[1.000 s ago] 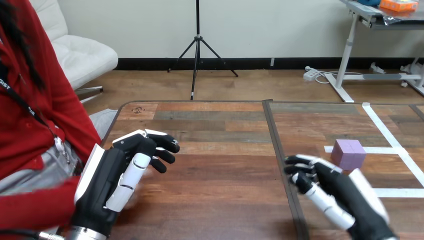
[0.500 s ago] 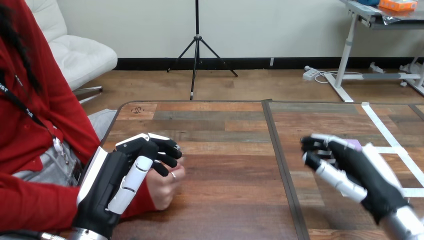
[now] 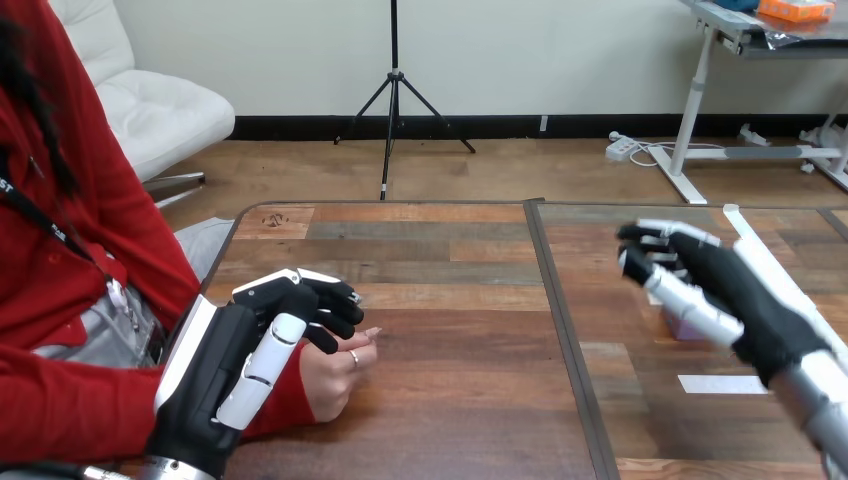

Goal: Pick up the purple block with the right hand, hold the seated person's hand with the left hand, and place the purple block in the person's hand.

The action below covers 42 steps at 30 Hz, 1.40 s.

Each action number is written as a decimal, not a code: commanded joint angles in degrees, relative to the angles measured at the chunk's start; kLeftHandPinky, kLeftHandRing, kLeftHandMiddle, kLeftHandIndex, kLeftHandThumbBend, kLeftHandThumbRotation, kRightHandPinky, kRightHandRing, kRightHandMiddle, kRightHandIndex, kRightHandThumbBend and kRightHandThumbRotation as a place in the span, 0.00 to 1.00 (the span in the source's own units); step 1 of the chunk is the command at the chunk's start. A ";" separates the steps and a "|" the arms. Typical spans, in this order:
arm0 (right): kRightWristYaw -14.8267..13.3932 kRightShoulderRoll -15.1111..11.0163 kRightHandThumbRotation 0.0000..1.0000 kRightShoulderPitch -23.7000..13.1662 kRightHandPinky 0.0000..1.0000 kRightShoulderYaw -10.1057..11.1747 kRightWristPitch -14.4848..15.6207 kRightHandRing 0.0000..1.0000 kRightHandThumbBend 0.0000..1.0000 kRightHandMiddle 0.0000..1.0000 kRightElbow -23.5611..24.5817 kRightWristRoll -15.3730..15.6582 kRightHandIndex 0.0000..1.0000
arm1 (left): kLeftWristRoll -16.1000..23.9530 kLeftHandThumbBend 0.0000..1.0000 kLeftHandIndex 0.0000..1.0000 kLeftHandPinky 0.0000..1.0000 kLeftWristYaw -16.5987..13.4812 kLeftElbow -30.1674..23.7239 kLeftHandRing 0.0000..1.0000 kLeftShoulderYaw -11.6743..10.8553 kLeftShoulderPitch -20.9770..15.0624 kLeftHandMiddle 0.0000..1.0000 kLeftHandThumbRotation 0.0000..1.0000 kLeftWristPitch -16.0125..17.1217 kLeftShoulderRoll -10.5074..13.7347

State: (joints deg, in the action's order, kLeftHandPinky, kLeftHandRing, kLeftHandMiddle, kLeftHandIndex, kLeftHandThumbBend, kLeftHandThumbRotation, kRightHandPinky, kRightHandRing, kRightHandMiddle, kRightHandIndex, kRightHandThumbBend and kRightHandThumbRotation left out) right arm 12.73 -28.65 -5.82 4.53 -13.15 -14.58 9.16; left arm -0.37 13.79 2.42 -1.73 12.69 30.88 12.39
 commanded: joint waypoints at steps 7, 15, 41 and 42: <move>-1.55 -5.08 0.87 -21.18 0.70 -0.84 -2.99 0.77 0.68 0.80 -16.76 3.85 0.80 | -0.11 0.55 0.54 0.47 -0.85 -0.10 0.53 -0.75 -4.36 0.56 1.00 2.79 0.01; -3.06 -5.89 0.86 -26.42 0.71 -1.98 -4.09 0.79 0.68 0.82 -23.91 6.81 0.81 | -0.12 0.57 0.54 0.47 -1.18 -0.33 0.53 -1.08 -4.18 0.56 1.00 2.57 0.00; -11.81 -8.13 0.98 -42.69 0.81 -15.61 -1.93 0.88 0.80 0.89 -47.73 26.54 0.90 | 0.55 0.57 0.53 0.47 -1.99 -1.24 0.53 -1.36 -3.63 0.55 1.00 2.72 0.23; -11.96 -8.08 0.98 -43.05 0.82 -16.05 -1.81 0.89 0.81 0.89 -48.29 27.05 0.91 | 0.46 0.57 0.53 0.47 -1.93 -1.18 0.53 -1.37 -3.66 0.55 1.00 2.77 0.28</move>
State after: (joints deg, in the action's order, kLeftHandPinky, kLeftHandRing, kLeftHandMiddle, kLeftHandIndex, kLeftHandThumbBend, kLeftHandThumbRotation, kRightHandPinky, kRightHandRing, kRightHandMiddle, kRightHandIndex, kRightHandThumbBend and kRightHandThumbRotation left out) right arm 6.00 -33.22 -34.43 -5.59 -13.80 -54.77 29.95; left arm 0.00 13.07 2.46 -1.78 13.00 30.99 12.40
